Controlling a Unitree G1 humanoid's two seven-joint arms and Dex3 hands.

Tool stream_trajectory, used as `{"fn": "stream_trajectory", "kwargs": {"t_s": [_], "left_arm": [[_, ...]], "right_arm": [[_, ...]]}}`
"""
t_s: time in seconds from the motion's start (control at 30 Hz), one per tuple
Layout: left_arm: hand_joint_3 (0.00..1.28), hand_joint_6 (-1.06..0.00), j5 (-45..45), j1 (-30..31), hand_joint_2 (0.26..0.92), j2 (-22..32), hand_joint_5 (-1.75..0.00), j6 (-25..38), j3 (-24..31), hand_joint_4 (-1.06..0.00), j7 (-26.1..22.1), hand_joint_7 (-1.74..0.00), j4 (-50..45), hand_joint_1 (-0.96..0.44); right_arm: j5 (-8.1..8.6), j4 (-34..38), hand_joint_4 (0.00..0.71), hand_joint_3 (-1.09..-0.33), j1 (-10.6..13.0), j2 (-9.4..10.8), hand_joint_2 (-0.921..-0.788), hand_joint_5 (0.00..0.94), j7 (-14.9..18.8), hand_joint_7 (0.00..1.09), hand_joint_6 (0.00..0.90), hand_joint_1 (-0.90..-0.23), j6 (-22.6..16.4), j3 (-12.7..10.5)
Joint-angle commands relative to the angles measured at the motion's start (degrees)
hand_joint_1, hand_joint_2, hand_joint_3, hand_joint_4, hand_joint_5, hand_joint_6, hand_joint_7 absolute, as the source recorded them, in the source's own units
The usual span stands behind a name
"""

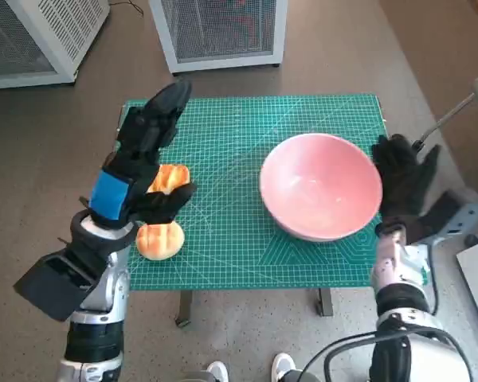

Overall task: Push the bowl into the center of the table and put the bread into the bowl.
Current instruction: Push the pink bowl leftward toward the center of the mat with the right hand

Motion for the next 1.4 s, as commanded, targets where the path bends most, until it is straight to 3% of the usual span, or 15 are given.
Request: {"fn": "stream_trajectory", "kwargs": {"t_s": [0.03, 0.3, 0.53, 0.8, 1.4], "left_arm": [[0.40, 0.00, -1.0, 1.2, 0.921, 0.9, -0.01, 0.2, 0.9, -0.15, -0.4, -0.47, -1.4, -0.63], [0.39, -0.04, -0.7, 2.9, 0.921, 1.6, -0.01, 0.4, 1.7, -0.18, 0.0, -0.42, -2.8, -0.63], [0.39, -0.07, -0.3, 4.5, 0.921, 2.0, -0.01, 0.8, 2.5, -0.18, 0.6, -0.37, -4.4, -0.62], [0.39, -0.10, 0.7, 6.2, 0.921, 2.0, 0.00, 1.7, 3.1, -0.18, 2.1, -0.33, -6.5, -0.62], [0.39, -0.14, 2.6, 8.2, 0.921, 1.7, 0.00, 2.3, 3.0, -0.18, 4.7, -0.24, -8.9, -0.63]], "right_arm": [[-0.66, 1.0, 0.253, -0.645, -0.8, 1.6, -0.921, 0.007, -1.2, 0.39, 0.120, -0.393, 1.9, 0.0], [-0.46, 1.0, 0.266, -0.646, -2.2, 3.9, -0.921, 0.011, -0.1, 0.38, 0.118, -0.388, 2.1, -0.1], [-2.34, 1.1, 0.269, -0.663, -3.5, 5.7, -0.921, 0.010, -0.6, 0.39, 0.107, -0.374, 1.8, 1.7], [-4.37, 1.4, 0.272, -0.627, -4.9, 7.2, -0.921, 0.009, -1.8, 0.41, 0.105, -0.397, 2.6, 3.0], [-6.99, 1.9, 0.278, -0.625, -6.8, 9.2, -0.921, 0.005, -2.0, 0.39, 0.103, -0.402, 5.6, 4.5]]}}
